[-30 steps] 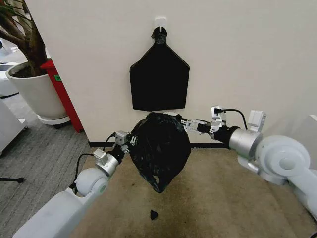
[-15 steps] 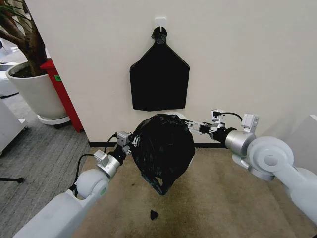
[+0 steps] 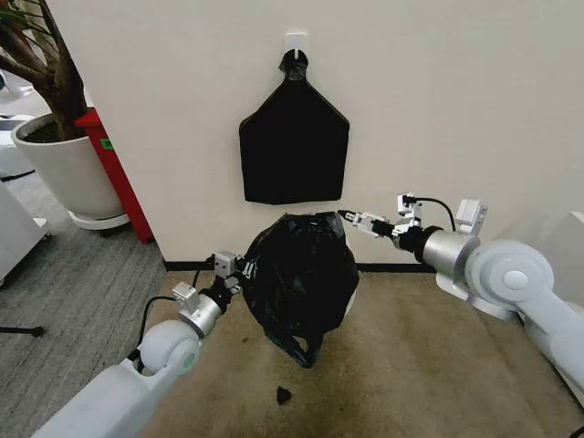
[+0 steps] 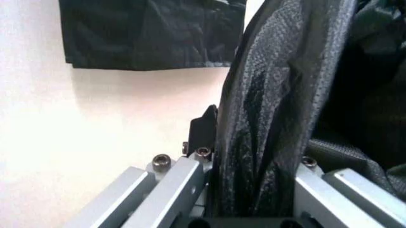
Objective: Place the garbage bag over the trash bin.
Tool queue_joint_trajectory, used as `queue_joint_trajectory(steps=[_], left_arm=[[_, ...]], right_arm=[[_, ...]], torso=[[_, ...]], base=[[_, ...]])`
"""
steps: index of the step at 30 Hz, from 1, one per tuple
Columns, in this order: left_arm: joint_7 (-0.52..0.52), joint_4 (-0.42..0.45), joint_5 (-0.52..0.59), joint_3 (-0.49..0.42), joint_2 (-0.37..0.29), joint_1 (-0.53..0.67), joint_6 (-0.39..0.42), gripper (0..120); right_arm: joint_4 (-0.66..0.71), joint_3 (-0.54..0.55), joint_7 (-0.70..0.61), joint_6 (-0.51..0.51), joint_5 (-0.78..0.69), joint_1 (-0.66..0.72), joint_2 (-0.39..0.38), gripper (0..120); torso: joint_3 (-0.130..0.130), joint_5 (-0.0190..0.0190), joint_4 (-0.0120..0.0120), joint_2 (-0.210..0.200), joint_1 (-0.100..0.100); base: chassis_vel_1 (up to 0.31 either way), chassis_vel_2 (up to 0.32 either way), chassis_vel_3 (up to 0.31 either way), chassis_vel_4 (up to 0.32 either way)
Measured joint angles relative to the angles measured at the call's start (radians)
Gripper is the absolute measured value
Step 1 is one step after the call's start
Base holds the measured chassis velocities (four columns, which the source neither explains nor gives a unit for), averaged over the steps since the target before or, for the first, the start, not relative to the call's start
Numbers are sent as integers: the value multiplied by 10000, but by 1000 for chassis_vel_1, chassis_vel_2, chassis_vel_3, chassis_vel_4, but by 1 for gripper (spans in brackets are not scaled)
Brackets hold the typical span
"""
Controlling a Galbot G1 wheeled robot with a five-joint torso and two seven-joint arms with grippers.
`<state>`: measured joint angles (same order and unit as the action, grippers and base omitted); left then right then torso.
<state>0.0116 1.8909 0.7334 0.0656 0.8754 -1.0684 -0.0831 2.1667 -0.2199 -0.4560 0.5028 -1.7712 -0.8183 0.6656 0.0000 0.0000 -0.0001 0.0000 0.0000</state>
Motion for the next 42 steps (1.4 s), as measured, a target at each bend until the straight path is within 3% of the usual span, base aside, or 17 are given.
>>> queue_joint_trajectory(steps=[12, 28, 34, 42], left_arm=[[112, 435, 103, 99, -59, -329, 2, 1], [262, 1314, 946, 301, -74, -1255, 95, 1], [309, 1357, 1235, 446, -69, -1361, 121, 1], [236, 810, 1873, 398, 123, -1115, 266, 1]], right_arm=[[-1241, 270, 334, 573, 911, 177, 49, 100], [-3892, 1493, 3923, 246, 4208, 725, 365, 100], [-3508, 1180, 3324, 280, 3194, 558, 215, 100], [-2746, 572, 2473, 201, 1586, 12, -159, 100]], torso=[[0, 2, 1, 0, 0], [1, 4, 2, 0, 0], [0, -3, 2, 0, 0], [0, 2, -1, 0, 0]], base=[[0, 0, 0, 0], [0, 0, 0, 0], [0, 0, 0, 0], [0, 0, 0, 0]])
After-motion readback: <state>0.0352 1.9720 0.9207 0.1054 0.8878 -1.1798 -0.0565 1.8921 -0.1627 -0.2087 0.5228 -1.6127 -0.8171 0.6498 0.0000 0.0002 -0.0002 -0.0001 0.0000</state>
